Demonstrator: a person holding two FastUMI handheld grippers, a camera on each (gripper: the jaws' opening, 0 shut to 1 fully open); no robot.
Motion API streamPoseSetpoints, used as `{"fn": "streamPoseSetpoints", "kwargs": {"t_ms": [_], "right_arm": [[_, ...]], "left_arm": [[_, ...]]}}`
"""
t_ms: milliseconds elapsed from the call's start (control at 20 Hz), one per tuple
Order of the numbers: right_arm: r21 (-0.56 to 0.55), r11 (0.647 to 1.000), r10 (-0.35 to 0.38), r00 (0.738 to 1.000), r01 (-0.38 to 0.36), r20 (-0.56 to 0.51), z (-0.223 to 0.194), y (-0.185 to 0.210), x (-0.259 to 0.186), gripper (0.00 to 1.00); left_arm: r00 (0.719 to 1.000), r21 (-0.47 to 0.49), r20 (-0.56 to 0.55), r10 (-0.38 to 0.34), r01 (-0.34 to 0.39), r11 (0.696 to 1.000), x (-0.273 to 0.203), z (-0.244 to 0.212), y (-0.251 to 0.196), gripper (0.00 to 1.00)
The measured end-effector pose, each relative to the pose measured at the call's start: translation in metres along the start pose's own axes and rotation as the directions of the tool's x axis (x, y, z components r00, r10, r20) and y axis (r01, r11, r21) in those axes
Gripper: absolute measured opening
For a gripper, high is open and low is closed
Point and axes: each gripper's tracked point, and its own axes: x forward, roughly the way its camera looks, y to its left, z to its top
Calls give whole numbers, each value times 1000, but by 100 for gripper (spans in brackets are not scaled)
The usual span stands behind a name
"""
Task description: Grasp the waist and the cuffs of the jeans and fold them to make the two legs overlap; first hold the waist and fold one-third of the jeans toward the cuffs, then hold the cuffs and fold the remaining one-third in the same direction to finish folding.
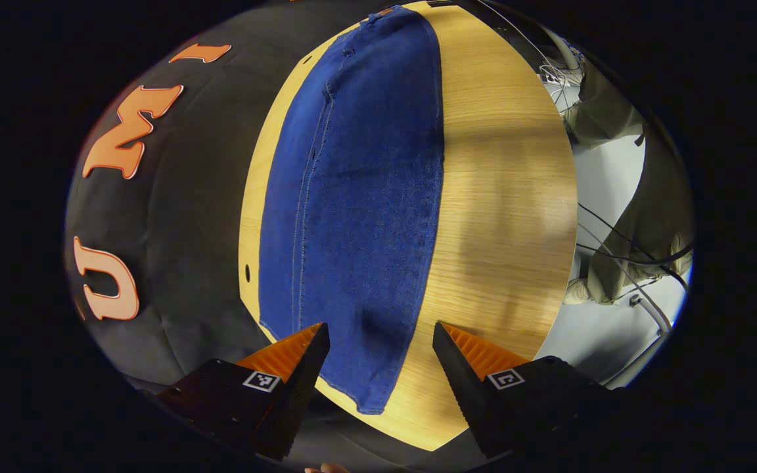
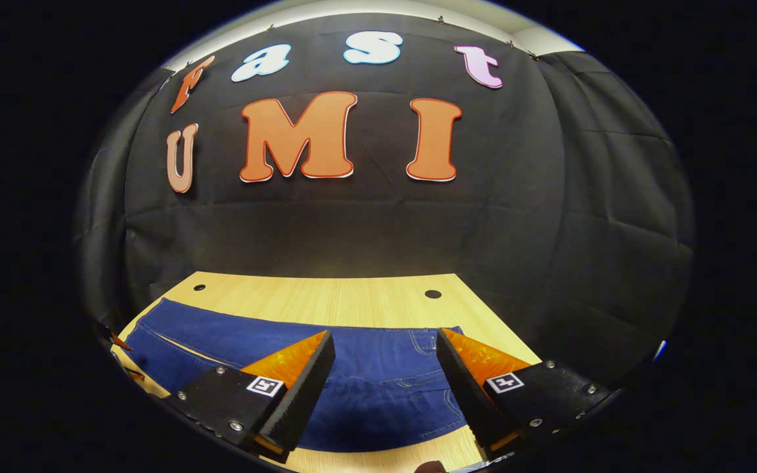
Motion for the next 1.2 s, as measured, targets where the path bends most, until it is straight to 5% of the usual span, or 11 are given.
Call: {"fn": "streamPoseSetpoints", "kwargs": {"t_ms": [450, 750, 950, 1050, 1100, 1200], "right_arm": [[-44, 999, 1, 1000, 0, 14, 10, 9, 15, 96], [-45, 998, -33, 999, 35, 39, 21, -4, 15, 96], [-111, 991, -64, 996, 69, 56, 22, -19, 15, 96], [-212, 972, -88, 992, 104, 86, 21, -31, 16, 96], [-299, 945, -110, 989, 134, 95, 19, -40, 16, 96], [-498, 855, -95, 987, 147, 128, 20, -47, 13, 98]], "left_arm": [[999, 6, 10, 49, -49, 999, 31, 6, 32, 95], [995, 94, 6, 100, -100, 990, 64, 15, 59, 86], [994, 92, 11, 105, -105, 990, 81, 17, 57, 60], [989, 135, 27, 145, -147, 980, 86, 18, 55, 29], [983, 159, 29, 184, -186, 970, 85, 20, 58, 14], [973, 167, 28, 228, -229, 959, 84, 20, 55, 8]]}}
